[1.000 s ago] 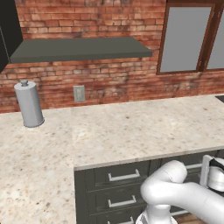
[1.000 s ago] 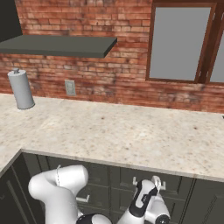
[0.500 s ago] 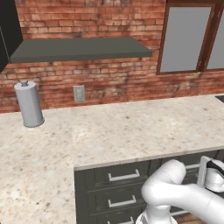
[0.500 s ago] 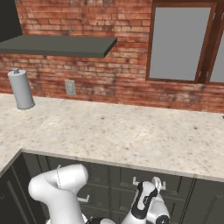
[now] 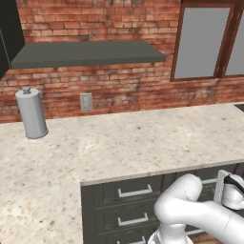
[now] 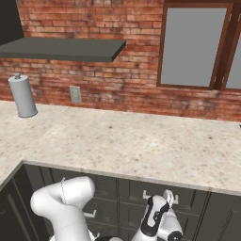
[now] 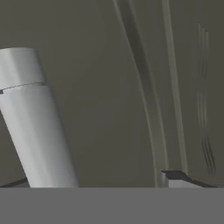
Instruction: Take the tongs from the drawer on the right and place them on the dining counter next to the tray containing the kebab skewer.
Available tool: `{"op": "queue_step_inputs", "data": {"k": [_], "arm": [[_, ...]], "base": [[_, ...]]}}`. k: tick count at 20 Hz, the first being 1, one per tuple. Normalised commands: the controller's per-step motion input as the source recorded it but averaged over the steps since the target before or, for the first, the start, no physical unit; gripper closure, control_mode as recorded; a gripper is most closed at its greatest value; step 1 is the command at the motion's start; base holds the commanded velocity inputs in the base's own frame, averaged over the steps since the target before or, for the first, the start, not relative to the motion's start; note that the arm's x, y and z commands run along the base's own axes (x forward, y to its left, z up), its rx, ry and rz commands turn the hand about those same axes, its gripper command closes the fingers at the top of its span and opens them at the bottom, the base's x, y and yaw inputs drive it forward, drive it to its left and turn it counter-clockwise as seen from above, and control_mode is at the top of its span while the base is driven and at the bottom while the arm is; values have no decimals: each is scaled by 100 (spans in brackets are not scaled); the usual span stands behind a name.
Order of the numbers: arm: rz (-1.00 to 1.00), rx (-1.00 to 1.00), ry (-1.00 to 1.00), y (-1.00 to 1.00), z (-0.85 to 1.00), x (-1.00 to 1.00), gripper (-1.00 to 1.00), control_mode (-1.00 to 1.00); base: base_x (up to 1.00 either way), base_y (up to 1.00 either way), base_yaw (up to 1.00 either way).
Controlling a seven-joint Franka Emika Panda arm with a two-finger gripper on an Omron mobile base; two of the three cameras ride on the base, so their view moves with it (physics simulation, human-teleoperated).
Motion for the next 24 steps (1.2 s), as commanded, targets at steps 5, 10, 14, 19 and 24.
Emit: {"op": "queue_step_inputs", "data": {"k": [5,10,14,19,24], "arm": [[0,0,0,0,0,0,100,-100],[0,0,0,0,0,0,100,-100],[0,0,0,0,0,-10,100,-100],[-1,0,0,0,0,-43,100,-100],[-6,0,0,-2,0,-63,100,-100]], "base": [[0,0,0],[0,0,0],[0,0,0],[0,0,0],[0,0,0]]}}
